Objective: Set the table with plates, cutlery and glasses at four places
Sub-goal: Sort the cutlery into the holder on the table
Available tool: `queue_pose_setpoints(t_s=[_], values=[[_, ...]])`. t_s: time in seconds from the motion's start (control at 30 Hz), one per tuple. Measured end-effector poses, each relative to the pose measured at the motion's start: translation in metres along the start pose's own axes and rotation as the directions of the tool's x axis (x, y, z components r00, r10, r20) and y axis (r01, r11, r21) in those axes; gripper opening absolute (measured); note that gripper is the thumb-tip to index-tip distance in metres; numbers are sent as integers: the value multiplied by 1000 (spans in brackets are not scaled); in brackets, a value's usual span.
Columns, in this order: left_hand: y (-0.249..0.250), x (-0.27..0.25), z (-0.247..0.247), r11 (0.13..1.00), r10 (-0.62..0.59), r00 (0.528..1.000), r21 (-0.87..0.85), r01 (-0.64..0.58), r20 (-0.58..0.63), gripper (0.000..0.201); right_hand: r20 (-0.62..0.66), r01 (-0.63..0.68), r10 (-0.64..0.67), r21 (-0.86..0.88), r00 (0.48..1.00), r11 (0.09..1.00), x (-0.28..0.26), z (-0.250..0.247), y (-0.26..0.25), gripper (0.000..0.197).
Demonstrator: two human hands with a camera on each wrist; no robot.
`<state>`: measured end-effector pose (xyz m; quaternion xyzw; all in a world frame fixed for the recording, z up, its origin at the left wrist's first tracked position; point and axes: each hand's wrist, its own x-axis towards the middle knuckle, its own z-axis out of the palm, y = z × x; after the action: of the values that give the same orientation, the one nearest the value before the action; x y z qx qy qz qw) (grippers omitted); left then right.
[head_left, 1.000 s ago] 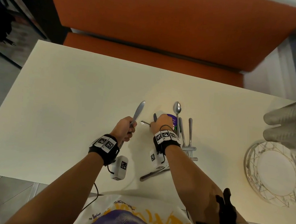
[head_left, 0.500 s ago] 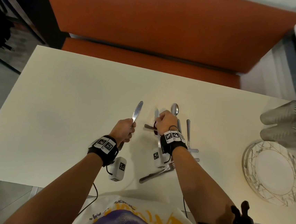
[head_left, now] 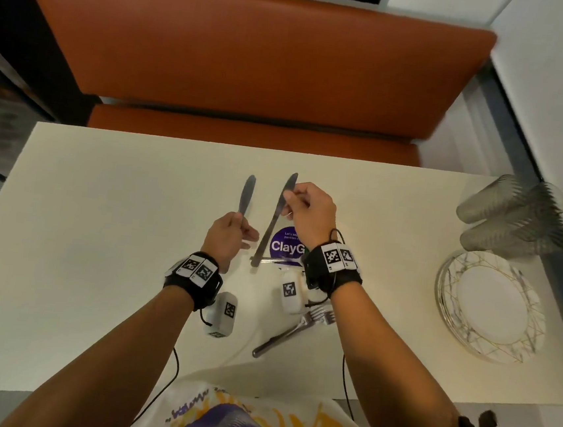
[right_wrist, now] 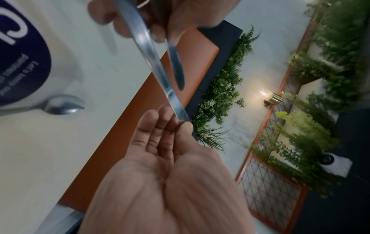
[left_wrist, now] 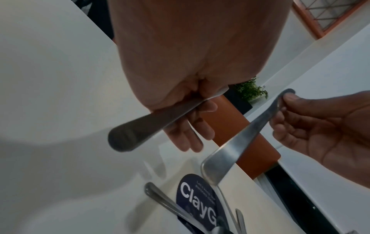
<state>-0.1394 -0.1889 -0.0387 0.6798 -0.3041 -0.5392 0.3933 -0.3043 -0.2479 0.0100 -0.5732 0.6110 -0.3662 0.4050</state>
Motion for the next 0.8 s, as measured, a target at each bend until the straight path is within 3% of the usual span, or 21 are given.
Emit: queue_pose_setpoints(t_s=[0.1,0.23,0.4,0.67,0.8], values=[[9,-8,7,1000,-29,992,-4,29,120,26,68,-36,33,44,997,998,-8,5,-3,9],[21,-25,20,997,-45,968,-55,61,246,28,55,-56,57,-5,997,998,-15,10,0,10],[15,-24,27,961,-148,942,-182,209,301,30,-8,-67,67,-12,998,998,-19,3,2,14],[19,-28,33,927,-193,908,-234,293,371,32,-41,-129,129,15,991,992,-20,-4,6,16],[20,-28,35,914,-225,891,-231,333,394,33,17,-103,102,50,995,993,-21,-11,5,42]])
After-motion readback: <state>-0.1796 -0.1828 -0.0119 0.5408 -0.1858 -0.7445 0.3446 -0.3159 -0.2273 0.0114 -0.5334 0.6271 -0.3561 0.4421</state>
